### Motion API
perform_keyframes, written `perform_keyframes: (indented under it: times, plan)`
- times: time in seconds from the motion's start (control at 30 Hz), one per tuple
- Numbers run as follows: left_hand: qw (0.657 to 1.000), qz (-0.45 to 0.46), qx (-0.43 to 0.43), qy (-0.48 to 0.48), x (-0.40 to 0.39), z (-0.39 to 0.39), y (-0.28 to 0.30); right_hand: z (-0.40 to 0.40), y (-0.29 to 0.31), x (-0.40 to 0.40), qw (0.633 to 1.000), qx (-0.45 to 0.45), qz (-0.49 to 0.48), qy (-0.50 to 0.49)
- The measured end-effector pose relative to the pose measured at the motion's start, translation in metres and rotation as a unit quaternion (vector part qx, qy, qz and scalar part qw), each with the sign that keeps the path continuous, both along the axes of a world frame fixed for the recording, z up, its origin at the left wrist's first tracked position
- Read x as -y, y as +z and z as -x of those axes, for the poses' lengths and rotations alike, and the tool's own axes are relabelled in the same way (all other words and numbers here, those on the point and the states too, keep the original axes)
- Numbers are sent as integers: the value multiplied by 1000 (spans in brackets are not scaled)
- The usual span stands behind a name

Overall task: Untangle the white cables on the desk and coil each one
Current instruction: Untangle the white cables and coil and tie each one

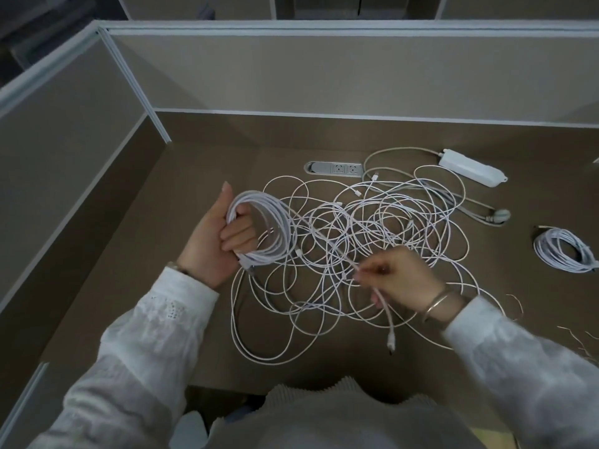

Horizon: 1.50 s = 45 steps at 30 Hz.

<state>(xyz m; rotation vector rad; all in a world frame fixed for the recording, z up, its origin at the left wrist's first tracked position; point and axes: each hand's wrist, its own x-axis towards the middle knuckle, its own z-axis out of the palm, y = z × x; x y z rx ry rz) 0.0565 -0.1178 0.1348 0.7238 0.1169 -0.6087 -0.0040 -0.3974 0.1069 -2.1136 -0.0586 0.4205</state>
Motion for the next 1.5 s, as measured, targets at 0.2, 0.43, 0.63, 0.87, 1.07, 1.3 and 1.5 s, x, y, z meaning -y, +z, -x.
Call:
perform_keyframes:
  times: [0.2, 0.43, 0.63, 0.87, 1.07, 1.3, 1.5]
  plan:
    - [985, -126, 39, 112, 31, 3, 0, 17, 14, -55, 990, -49, -101, 82]
    - [977, -176, 50, 113, 52, 11, -4, 17, 32, -80, 950, -101, -289, 63]
    - [981, -180, 13, 71, 59, 23, -13, 19, 31, -89, 936, -99, -338, -15]
    - [985, -162, -32, 43, 74, 33, -9, 26, 31, -94, 909, -86, -380, -146]
    - [982, -181, -35, 34, 86, 40, -7, 26, 26, -94, 908, -98, -329, -240]
    - [989, -116, -71, 61, 88, 39, -5, 30, 25, -83, 941, -87, -272, -182]
    - [994, -32, -102, -38, 67, 32, 2, -5, 4, -39, 970, 64, -82, -218]
